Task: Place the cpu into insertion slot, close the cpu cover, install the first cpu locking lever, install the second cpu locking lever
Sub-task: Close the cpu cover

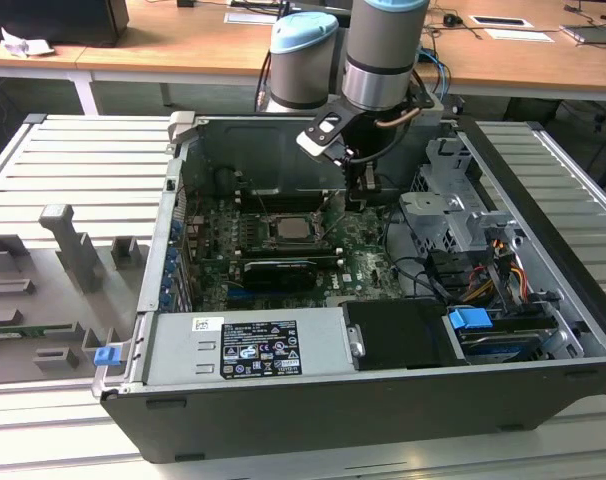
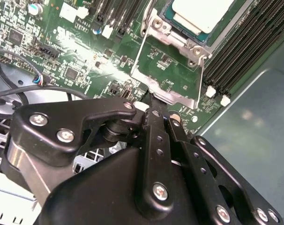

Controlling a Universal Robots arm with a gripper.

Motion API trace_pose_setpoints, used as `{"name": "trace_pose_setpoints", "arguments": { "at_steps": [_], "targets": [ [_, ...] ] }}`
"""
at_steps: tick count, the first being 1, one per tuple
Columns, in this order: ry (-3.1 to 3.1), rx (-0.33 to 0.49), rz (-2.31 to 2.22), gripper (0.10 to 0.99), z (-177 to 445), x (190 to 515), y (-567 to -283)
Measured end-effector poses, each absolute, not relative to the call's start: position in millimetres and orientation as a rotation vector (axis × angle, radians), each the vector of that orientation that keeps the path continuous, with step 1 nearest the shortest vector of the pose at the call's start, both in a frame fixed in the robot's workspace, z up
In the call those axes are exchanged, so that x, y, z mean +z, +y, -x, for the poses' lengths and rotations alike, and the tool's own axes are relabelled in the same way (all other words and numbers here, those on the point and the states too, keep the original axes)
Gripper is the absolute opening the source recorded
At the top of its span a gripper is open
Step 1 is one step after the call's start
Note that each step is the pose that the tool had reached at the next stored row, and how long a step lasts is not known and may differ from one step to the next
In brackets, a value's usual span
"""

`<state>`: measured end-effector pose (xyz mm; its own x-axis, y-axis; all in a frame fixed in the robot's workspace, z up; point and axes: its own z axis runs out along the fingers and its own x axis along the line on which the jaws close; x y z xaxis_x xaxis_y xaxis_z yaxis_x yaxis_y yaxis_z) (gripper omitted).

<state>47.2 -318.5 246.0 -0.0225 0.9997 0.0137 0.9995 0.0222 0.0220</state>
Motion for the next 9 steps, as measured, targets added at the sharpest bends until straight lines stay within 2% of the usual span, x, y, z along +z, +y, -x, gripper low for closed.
{"name": "trace_pose_setpoints", "arguments": {
  "at_steps": [9],
  "targets": [
    [2.242, 0.040, -2.192, 0.106, -27.5, 246.0, -318.5]
  ]
}}
